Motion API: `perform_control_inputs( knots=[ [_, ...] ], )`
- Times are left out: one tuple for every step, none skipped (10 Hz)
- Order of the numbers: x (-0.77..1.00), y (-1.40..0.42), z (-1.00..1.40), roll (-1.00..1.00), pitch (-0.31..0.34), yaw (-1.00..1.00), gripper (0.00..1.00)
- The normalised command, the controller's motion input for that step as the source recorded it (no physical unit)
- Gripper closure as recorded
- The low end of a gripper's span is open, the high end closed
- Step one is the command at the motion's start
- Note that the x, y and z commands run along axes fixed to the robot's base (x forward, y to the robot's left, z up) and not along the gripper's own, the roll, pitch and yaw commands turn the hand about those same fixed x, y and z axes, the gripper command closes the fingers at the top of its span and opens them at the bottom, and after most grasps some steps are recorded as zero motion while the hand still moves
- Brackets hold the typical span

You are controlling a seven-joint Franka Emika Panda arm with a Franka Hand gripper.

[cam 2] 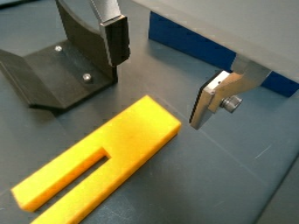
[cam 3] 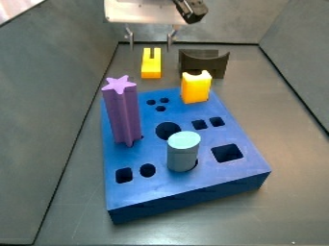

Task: Pick up the double-square object. Move up. Place the double-square object on the fixture. Regrasp the double-square object. Move to above the board. Insert the double-square object.
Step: Pick up the double-square object.

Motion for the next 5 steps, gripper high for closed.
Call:
perform_control_inputs(
  knots=[
    [0.03, 0.08, -1.0, 0.02, -0.04, -0.03, 0.0],
    [0.14, 0.0, -0.18, -0.04, 0.021, 0.0, 0.0],
    [0.01, -0.03, 0.0, 0.0, 0.0, -0.01, 0.0],
    [0.0, -0.01, -0.55, 0.0, -0.027, -0.06, 0.0],
    [0.0, 0.0, -1.0, 0.0, -0.087, -0.12, 0.0]
  ],
)
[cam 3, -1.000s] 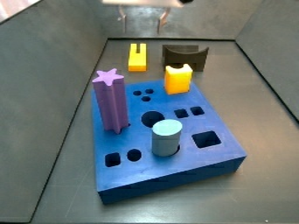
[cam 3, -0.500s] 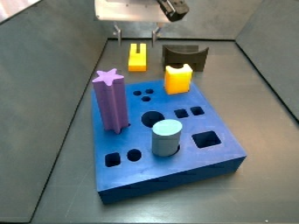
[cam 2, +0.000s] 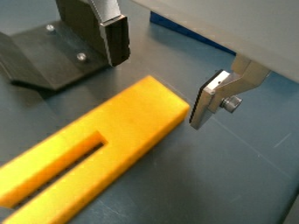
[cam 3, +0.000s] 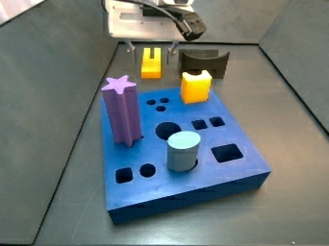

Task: Pick up the double-square object. Move up. Place the double-square object on the fixture. Regrasp the double-square object. Move to above the board. Insert the double-square object.
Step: Pick up the double-square object.

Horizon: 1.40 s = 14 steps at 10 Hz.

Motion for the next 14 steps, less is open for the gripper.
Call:
perform_control_inputs(
  knots=[
    [0.0, 0.0, -0.53, -0.06, -0.04, -0.07, 0.0],
    [0.0, 0.0, -0.03, -0.05, 0.0, 0.0, 0.0],
    [0.0, 0.05, -0.09, -0.06, 0.0, 0.0, 0.0],
    [0.01, 0.09, -0.19, -0.08, 0.0, 0.0, 0.0],
    [0.07, 0.4, -0.26, -0.2, 0.0, 0.0, 0.0],
    [0.0, 0.26, -0.2, -0.1, 0.0, 0.0, 0.0],
    [0.0, 0.0, -0.02, 0.0, 0.0, 0.0, 0.0],
    [0.0, -0.11, -0.1, 0.0, -0.037, 0.0, 0.0],
    [0.0, 0.0, 0.0, 0.0, 0.0, 0.0, 0.0],
    [0.0, 0.0, 0.0, 0.0, 0.0, 0.0, 1.0],
    [0.0, 0.0, 0.0, 0.0, 0.0, 0.0, 1.0],
    [0.0, 0.0, 0.0, 0.0, 0.0, 0.0, 1.0],
    [0.0, 0.0, 0.0, 0.0, 0.0, 0.0, 1.0],
    [0.0, 0.0, 0.0, 0.0, 0.0, 0.0, 1.0]
  ],
)
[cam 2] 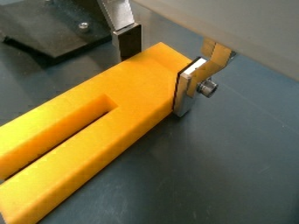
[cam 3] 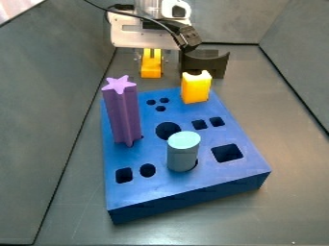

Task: Pick up the double-square object. Move up. Place the double-square object on the fixture. Regrasp the double-square object. Move to above the board. Insert the double-square object.
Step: Pick up the double-square object, then move up, then place the double-square object on the fixture.

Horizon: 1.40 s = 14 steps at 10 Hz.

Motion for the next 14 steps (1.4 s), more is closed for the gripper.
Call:
perform_control_inputs(
  knots=[
    [0.0, 0.0, 0.0, 0.0, 0.0, 0.0, 1.0],
    [0.0, 0.0, 0.0, 0.0, 0.0, 0.0, 1.0],
    [0.0, 0.0, 0.0, 0.0, 0.0, 0.0, 1.0],
    [0.0, 0.0, 0.0, 0.0, 0.0, 0.0, 1.0],
    [0.0, 0.0, 0.0, 0.0, 0.0, 0.0, 1.0],
    [0.0, 0.0, 0.0, 0.0, 0.0, 0.0, 1.0],
    [0.0, 0.0, 0.83, 0.0, 0.0, 0.0, 1.0],
    [-0.01, -0.01, 0.81, 0.0, 0.008, 0.02, 1.0],
    [-0.02, -0.01, 0.76, -0.01, 0.017, 0.02, 1.0],
    [-0.02, -0.01, 0.62, -0.02, 0.029, 0.03, 1.0],
    [-0.01, -0.01, 0.49, -0.04, 0.033, 0.02, 1.0],
    [-0.02, -0.01, 0.3, -0.05, 0.034, 0.02, 1.0],
    [-0.02, -0.01, 0.2, -0.06, 0.026, 0.02, 1.0],
    [0.0, 0.0, 1.0, 0.0, 0.0, 0.0, 1.0]
  ],
)
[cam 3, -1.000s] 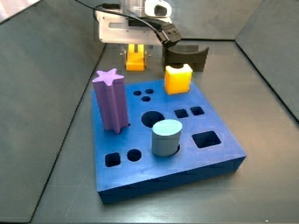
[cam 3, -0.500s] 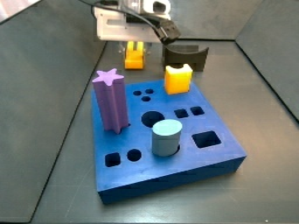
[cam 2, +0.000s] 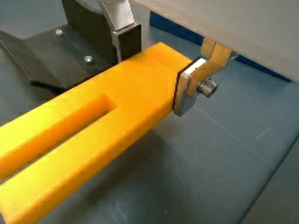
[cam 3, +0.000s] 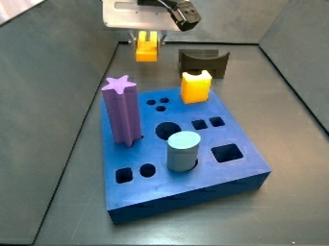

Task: Pick up the double-square object. Move up. Place the double-square object on the fixture. Regrasp the double-square object. Move to above the board. Insert the double-square object.
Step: Place the double-square object on the fixture.

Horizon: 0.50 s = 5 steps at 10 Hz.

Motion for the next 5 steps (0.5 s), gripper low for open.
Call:
perform_control_inputs(
  knots=[
    [0.0, 0.0, 1.0, -0.01, 0.013, 0.0, 1.0],
    [-0.01, 0.0, 1.0, -0.01, 0.02, 0.0, 1.0],
    [-0.01, -0.01, 1.0, -0.03, 0.022, 0.01, 1.0],
    [-0.02, -0.01, 1.0, -0.04, 0.02, 0.01, 1.0],
    [-0.02, -0.01, 1.0, -0.06, 0.02, 0.02, 1.0]
  ],
)
